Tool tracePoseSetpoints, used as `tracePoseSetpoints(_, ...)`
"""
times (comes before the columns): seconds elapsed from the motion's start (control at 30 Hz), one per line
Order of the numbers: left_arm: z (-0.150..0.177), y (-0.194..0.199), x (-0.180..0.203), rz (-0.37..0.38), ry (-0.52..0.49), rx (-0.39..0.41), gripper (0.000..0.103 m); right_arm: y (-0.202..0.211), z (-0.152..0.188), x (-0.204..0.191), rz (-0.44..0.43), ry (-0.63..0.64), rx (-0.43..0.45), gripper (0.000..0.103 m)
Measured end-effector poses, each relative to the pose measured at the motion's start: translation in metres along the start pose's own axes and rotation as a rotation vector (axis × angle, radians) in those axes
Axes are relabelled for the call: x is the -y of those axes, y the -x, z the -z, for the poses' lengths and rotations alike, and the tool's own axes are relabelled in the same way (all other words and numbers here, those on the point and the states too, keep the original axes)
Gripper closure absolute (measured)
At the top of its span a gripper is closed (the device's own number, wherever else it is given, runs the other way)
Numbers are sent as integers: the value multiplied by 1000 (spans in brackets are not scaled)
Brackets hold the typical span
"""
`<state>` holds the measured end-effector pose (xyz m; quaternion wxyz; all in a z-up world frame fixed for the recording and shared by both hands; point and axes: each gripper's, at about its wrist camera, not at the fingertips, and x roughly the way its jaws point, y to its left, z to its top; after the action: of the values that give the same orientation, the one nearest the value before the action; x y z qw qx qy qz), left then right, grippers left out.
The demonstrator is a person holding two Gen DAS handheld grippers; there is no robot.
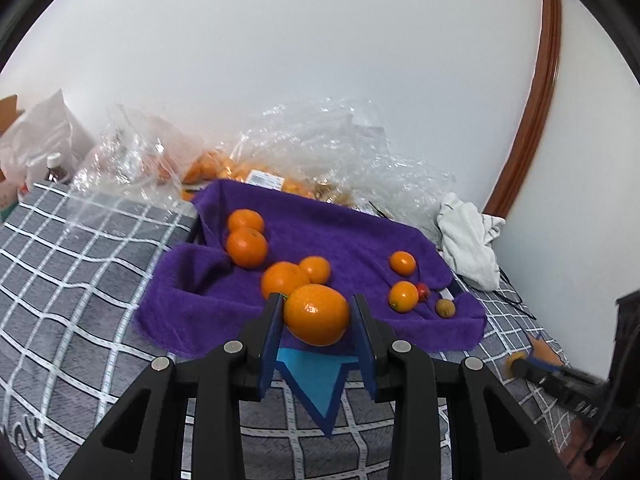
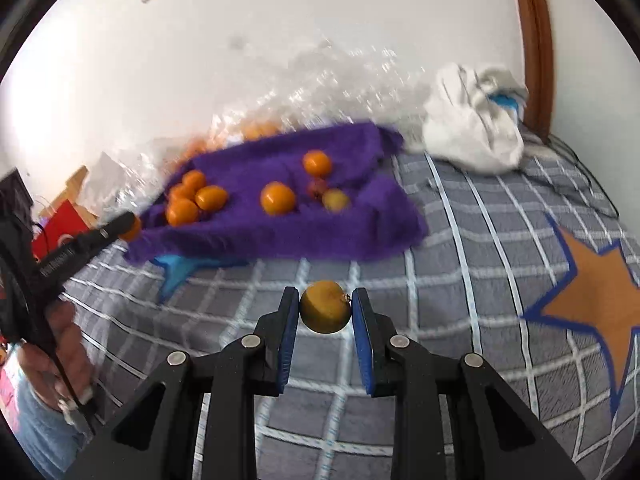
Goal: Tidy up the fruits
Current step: 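Carry the yellow fruit onto the towel with the right gripper while the left carries its orange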
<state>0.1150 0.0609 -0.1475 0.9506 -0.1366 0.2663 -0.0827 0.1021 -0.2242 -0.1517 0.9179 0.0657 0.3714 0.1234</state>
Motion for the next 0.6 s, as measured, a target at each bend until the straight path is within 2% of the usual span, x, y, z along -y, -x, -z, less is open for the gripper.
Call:
tracePoseSetpoints(0.13,-7,-1,-12,-49,15,-44,71,1,-20,-10,-5,23,23,76)
tracePoseSetpoints(0.23,-18,7,-29,-39,50,-53,71,-2,-33,-13,-4,34,29,76)
tracePoseSetpoints(0.43,-58,20,-54,-68,62,-36,71,-21,-67,-10,-3,11,46,76)
tracePoseSetpoints(0.6,-99,1,-52,-79,21,-43,71,-44,-102,-13,30,25,56,76)
